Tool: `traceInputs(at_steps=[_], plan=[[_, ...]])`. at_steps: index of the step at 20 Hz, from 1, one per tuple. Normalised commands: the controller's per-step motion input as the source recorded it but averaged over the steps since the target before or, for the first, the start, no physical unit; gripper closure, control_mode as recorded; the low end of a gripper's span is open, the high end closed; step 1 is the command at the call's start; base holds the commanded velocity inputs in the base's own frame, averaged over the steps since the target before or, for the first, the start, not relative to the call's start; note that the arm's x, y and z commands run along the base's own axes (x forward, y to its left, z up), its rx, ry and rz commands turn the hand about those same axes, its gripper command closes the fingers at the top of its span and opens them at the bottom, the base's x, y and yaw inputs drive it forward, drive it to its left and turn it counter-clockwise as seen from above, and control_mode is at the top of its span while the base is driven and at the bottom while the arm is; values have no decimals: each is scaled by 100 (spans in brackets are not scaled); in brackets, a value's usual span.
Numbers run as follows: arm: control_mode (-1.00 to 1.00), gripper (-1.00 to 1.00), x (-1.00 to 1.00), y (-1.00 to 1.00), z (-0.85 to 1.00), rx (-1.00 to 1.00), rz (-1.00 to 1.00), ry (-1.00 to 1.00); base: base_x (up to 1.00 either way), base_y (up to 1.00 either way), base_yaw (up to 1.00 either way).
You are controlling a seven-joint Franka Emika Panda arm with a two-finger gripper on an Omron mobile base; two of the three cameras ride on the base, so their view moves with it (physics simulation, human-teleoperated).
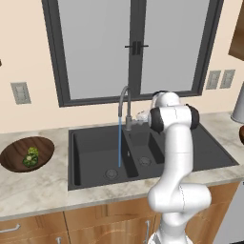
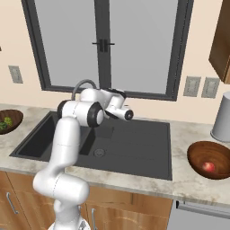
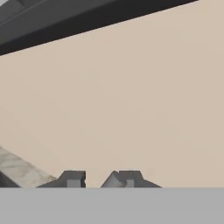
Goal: Pick the broccolis from the sink and place them in one bowl. Place the peach in the other bowl. Then turn off the sink faucet.
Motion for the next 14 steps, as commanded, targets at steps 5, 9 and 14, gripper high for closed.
traceInputs(at_steps=[5, 9, 14], plan=[[-100, 100, 53, 0, -12, 8, 20, 6, 0, 0, 0], [-100, 100, 53, 0, -14, 15, 25, 4, 0, 0, 0], [-100, 100, 57, 0, -19, 20, 27, 4, 0, 0, 0]])
